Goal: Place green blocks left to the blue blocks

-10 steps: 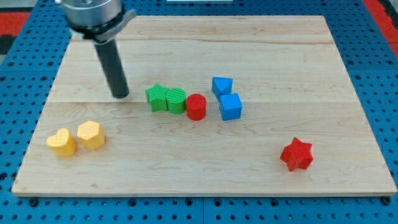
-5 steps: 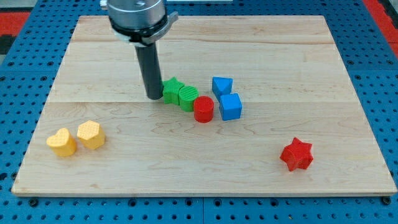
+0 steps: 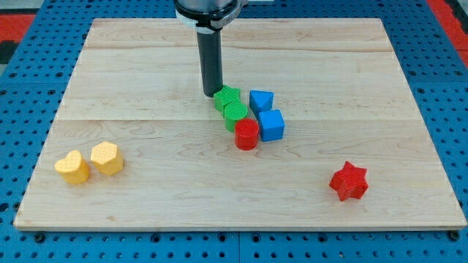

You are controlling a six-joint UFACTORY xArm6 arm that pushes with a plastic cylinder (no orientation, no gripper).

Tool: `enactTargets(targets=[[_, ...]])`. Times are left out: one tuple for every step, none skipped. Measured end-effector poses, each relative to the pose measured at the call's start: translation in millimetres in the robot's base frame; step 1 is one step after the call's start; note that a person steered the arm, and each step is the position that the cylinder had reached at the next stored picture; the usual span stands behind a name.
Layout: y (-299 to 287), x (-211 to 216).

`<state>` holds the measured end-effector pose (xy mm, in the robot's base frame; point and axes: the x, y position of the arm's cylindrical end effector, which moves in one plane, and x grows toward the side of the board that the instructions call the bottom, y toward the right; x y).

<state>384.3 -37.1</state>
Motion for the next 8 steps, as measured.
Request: enactTargets(targets=[[1,12],[24,18],[41,19],[32,32],[-22,67],[-4,148],[30,173],[53,168]])
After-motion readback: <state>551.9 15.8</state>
